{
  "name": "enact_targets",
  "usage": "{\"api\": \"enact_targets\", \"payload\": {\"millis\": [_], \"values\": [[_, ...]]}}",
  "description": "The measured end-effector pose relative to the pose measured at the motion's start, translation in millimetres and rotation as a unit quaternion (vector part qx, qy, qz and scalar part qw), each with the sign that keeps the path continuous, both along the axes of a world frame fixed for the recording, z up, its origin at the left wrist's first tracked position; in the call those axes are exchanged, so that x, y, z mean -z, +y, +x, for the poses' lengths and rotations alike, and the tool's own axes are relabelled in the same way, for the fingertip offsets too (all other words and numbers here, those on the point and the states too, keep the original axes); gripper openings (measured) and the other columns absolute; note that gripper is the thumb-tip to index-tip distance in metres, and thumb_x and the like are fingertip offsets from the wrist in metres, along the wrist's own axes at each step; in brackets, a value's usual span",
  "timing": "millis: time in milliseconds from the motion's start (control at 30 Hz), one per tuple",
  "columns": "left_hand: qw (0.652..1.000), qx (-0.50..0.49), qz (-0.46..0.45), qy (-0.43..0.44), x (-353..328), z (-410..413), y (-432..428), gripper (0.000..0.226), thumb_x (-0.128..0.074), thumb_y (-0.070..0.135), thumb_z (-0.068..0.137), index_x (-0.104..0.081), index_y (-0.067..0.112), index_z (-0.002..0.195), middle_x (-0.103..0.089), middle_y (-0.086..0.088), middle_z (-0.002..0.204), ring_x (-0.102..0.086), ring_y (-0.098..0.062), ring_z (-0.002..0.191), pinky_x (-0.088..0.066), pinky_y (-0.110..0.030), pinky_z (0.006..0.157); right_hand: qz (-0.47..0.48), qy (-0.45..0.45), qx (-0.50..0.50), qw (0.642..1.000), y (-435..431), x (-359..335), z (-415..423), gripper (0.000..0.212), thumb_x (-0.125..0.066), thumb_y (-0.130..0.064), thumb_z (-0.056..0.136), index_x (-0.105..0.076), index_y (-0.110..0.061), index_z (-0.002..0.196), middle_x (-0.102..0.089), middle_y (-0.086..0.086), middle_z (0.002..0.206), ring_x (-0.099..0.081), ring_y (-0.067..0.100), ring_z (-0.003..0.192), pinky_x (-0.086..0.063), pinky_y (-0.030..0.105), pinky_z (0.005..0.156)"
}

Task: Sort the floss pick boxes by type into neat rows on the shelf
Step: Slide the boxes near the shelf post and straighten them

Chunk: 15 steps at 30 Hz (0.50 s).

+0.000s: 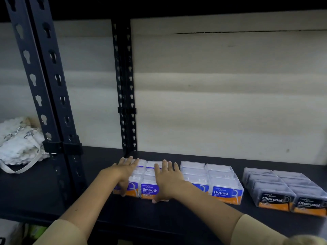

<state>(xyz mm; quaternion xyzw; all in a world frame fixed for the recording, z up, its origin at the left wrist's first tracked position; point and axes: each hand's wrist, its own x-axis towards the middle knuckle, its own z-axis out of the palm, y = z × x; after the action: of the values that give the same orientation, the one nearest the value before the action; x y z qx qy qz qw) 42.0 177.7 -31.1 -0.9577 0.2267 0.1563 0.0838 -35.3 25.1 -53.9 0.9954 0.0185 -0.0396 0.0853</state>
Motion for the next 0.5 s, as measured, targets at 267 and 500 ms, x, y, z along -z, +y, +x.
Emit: {"api": "enact_targets", "payload": {"millis": [267,500], "values": [[0.998,-0.023,-0.054,-0.011,10.0,11.9,-1.7,0.12,-0.072,0.002,0.074,0.02,0.021,0.148,0.023,-0.001,0.158,0.017,-0.026,0.147,-0.018,-0.04,0.12,0.074,-0.014,0.003,0.997,-1.9,3.4,14.2,0.11,-0.071,-0.046,0.076,0.003,-0.006,0.148,0.005,0.026,0.156,0.002,0.042,0.144,-0.005,0.047,0.119],[0.998,-0.029,-0.059,-0.021,12.5,27.7,-4.2,0.12,-0.072,0.001,0.074,0.021,0.022,0.147,0.024,0.0,0.158,0.017,-0.027,0.147,-0.025,-0.038,0.118,0.16,-0.014,0.012,0.987,0.4,7.3,29.2,0.107,-0.071,-0.042,0.077,0.0,-0.008,0.148,0.005,0.023,0.155,0.01,0.041,0.144,-0.004,0.047,0.119]]}}
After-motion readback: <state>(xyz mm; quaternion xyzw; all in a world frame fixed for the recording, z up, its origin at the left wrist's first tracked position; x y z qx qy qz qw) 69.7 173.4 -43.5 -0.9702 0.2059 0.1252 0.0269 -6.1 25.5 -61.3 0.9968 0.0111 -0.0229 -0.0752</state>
